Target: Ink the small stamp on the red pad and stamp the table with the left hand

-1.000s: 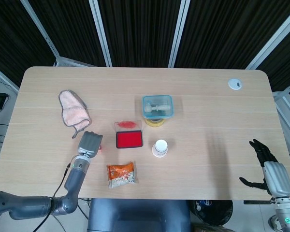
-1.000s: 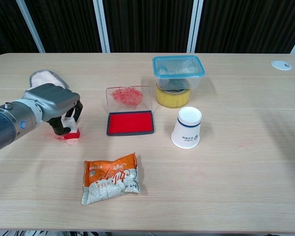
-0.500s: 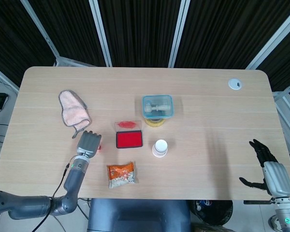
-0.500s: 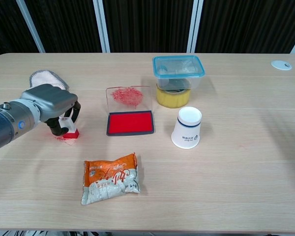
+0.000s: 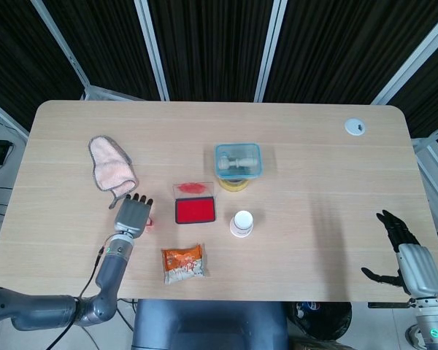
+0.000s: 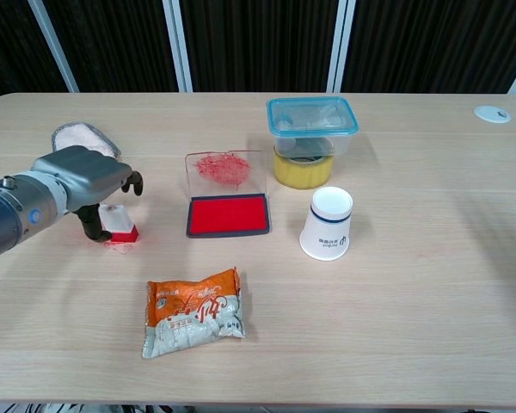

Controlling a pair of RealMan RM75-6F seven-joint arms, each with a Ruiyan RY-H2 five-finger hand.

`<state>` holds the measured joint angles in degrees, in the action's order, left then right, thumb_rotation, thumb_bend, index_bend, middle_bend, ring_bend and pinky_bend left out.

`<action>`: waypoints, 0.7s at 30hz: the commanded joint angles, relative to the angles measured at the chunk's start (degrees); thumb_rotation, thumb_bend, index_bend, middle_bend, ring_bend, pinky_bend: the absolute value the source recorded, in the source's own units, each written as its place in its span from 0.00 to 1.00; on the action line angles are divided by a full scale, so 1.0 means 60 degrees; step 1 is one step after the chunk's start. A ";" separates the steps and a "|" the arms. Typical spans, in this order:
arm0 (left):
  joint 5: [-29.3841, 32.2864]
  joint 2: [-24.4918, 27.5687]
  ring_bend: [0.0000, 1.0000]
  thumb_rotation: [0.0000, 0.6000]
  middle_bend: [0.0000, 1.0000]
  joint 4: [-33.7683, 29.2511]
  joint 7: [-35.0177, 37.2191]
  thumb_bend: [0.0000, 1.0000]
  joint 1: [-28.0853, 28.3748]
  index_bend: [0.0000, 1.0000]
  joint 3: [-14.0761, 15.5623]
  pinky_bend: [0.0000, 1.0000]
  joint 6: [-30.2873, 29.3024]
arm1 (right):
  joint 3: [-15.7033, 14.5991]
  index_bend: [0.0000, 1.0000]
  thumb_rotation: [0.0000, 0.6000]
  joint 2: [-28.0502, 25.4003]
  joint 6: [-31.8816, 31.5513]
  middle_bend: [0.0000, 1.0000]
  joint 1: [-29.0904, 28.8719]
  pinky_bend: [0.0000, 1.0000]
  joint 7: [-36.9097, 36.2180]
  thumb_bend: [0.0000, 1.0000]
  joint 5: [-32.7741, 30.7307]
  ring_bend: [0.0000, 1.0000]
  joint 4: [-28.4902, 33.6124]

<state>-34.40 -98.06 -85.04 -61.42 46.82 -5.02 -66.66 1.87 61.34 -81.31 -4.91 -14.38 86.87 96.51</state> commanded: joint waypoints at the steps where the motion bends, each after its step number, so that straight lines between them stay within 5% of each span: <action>1: -0.0282 0.0231 0.14 1.00 0.18 -0.0278 0.0187 0.20 -0.0065 0.18 -0.0029 0.24 -0.0205 | 0.0000 0.00 1.00 0.0002 -0.0001 0.00 0.0001 0.18 0.0014 0.17 -0.0002 0.00 -0.0008; 11: -0.2500 0.2097 0.11 1.00 0.13 -0.2222 0.2032 0.18 -0.1204 0.15 0.0569 0.21 -0.1428 | 0.0004 0.00 1.00 0.0034 -0.0037 0.00 0.0005 0.18 0.0180 0.18 0.0015 0.00 -0.0080; 21: -0.5988 0.4103 0.00 1.00 0.00 -0.3105 0.5422 0.15 -0.3466 0.00 0.1916 0.08 -0.3712 | 0.0022 0.00 1.00 0.0233 -0.0157 0.00 0.0039 0.18 0.0714 0.18 0.0010 0.00 -0.0199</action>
<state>-65.26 -77.19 -102.46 -34.69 30.75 3.33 -84.32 1.98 62.52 -82.17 -4.71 -10.46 86.98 95.40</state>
